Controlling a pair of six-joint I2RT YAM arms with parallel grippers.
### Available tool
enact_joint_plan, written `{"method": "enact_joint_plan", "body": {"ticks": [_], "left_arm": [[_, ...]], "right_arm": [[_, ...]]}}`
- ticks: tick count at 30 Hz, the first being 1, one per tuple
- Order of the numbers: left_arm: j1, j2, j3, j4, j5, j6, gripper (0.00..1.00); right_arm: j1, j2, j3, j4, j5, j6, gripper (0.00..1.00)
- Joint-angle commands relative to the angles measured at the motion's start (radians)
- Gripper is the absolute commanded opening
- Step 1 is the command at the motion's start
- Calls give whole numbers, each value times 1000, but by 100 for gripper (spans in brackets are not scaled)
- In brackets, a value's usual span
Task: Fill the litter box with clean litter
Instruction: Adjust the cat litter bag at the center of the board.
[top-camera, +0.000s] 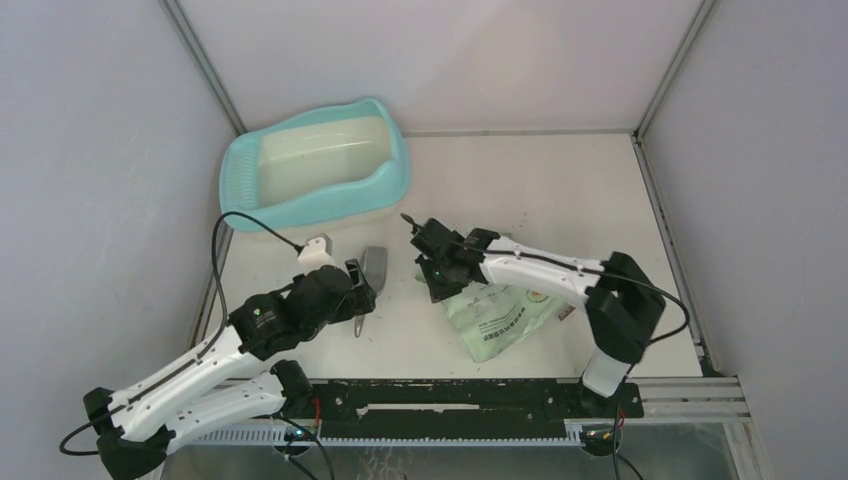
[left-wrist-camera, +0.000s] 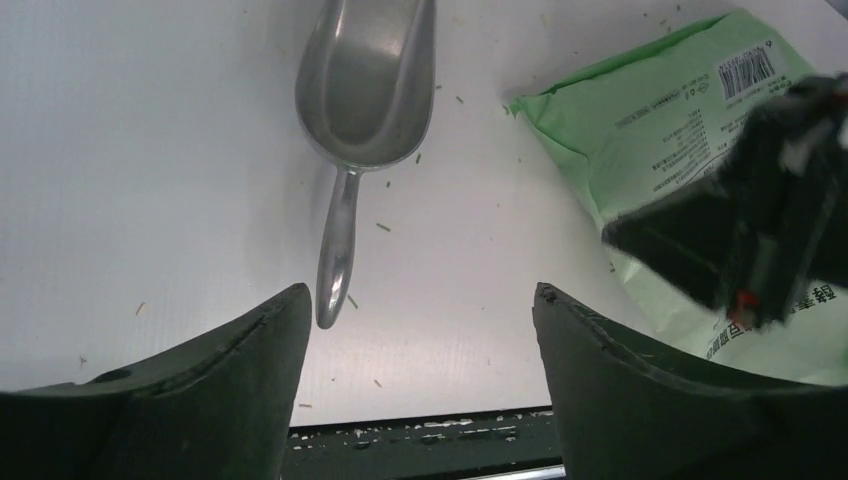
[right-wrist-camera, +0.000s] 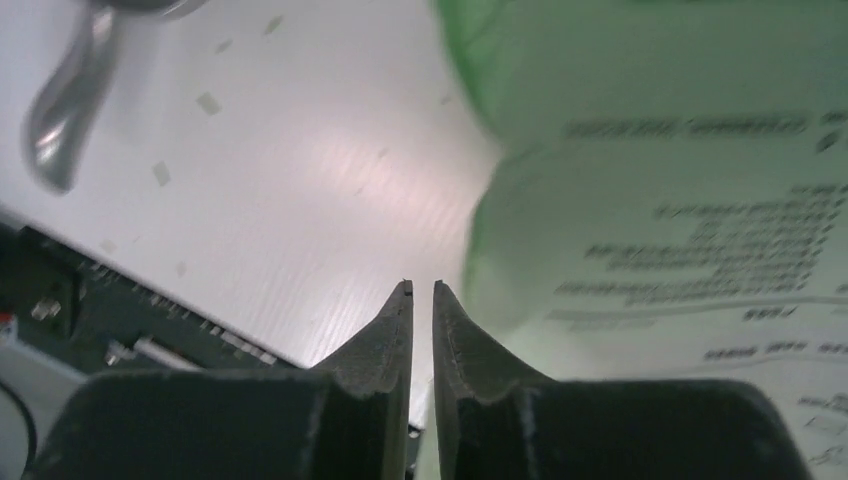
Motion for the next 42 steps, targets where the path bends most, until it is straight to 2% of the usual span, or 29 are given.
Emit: {"method": "enact_joint_plan", "body": {"ticks": [1, 8, 11, 13, 15, 19, 21, 23, 26, 31, 36, 42], "left_arm": [[7, -53, -39, -14, -11, -25, 88], [7, -58, -46, -9, -1, -20, 89], [8, -41, -46, 3, 3, -8, 95], [8, -21, -40, 5, -2, 6, 99], [11, 3, -27, -17, -17, 11, 100], [35, 0, -37, -36, -48, -3, 100], [98, -27, -82, 8, 1, 12, 100], [164, -56, -129, 53, 56, 27, 100], [210, -83, -161, 76, 77, 28, 100], [219, -74, -173, 104, 95, 17, 100], [220, -56, -185, 125, 113, 6, 100], [242, -25, -188, 150, 120, 13, 100]], "right_arm": [[-121, 101, 99, -33, -11, -43, 17], [-238, 236, 307, -118, 71, -72, 13], [-261, 285, 398, -130, 87, -86, 13], [-273, 325, 471, -161, 75, -90, 11], [-279, 329, 508, -179, 22, -98, 10], [-227, 226, 443, -173, -29, -121, 26], [-188, 164, 368, -162, -72, -131, 34], [-155, 119, 276, -121, -170, -137, 37], [-86, 85, 162, -74, -220, -143, 38], [-6, 168, 128, -69, -160, -164, 38], [-72, 288, 151, -53, -18, -141, 31], [-201, 317, 197, -46, 97, -132, 26]]}}
